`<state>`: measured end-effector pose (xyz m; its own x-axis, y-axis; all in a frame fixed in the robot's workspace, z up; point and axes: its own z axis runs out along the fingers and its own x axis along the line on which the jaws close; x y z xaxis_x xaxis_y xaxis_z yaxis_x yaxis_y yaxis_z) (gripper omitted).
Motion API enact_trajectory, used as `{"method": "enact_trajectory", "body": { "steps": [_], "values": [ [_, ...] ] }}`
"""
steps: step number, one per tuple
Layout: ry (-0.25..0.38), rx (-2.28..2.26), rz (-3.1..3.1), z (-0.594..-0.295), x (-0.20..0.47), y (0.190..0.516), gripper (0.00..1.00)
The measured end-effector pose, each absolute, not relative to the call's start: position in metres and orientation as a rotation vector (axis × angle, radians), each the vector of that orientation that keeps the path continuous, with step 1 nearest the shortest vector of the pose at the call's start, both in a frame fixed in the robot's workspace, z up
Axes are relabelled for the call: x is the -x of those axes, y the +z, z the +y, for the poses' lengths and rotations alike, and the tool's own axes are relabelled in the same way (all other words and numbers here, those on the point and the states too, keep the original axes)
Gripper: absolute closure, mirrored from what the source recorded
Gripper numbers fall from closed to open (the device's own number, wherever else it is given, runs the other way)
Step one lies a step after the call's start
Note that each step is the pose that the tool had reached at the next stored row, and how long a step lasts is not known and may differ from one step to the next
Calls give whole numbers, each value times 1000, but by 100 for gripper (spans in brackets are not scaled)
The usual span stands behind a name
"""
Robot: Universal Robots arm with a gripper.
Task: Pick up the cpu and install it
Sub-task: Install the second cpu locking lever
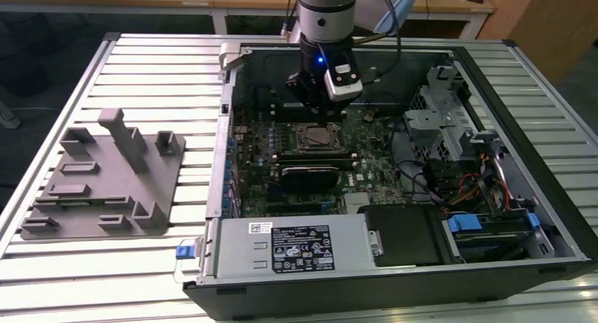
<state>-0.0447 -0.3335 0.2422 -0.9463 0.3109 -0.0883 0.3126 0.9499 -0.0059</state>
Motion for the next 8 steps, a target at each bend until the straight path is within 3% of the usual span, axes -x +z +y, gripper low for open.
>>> {"method": "enact_trajectory", "body": {
  "steps": [8],
  "values": [
    [-30,-483,3017,-338,44,242,89]
  ]
}}
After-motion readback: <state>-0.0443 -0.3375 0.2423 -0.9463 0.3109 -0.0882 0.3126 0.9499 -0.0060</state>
